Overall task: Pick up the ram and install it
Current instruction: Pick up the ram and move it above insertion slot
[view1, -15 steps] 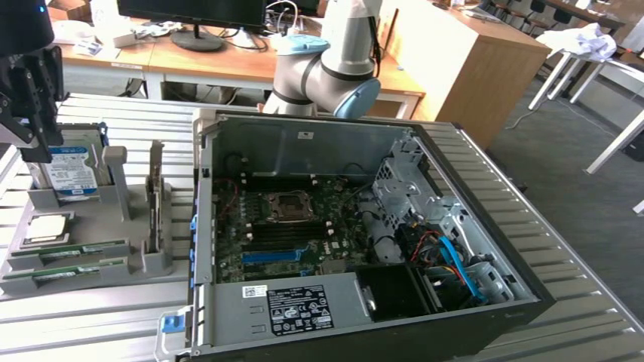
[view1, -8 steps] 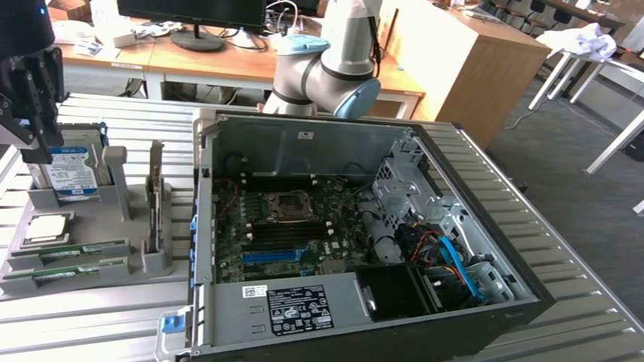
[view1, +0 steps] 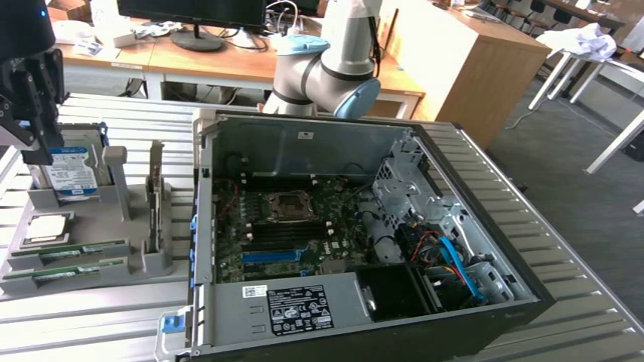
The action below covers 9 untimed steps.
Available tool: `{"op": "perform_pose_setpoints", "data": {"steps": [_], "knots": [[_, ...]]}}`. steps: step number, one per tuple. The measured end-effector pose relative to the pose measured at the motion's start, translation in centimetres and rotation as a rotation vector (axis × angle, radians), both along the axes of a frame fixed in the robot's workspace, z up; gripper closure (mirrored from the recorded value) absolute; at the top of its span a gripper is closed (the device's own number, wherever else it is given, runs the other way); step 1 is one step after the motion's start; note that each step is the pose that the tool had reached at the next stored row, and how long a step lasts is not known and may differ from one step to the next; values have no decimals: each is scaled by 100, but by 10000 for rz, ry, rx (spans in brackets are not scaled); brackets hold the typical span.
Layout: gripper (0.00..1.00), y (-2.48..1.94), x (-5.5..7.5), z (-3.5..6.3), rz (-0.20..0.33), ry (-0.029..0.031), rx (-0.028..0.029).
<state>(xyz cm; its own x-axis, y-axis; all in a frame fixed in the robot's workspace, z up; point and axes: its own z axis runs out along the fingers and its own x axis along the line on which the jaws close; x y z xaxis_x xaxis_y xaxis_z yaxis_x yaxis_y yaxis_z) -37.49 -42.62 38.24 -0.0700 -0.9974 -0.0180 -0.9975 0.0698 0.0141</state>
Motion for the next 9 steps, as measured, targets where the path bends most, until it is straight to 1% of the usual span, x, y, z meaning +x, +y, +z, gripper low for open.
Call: {"op": "perform_pose_setpoints", "data": {"steps": [9], "knots": [[64, 0, 0, -19, -1, 0, 0]]}}
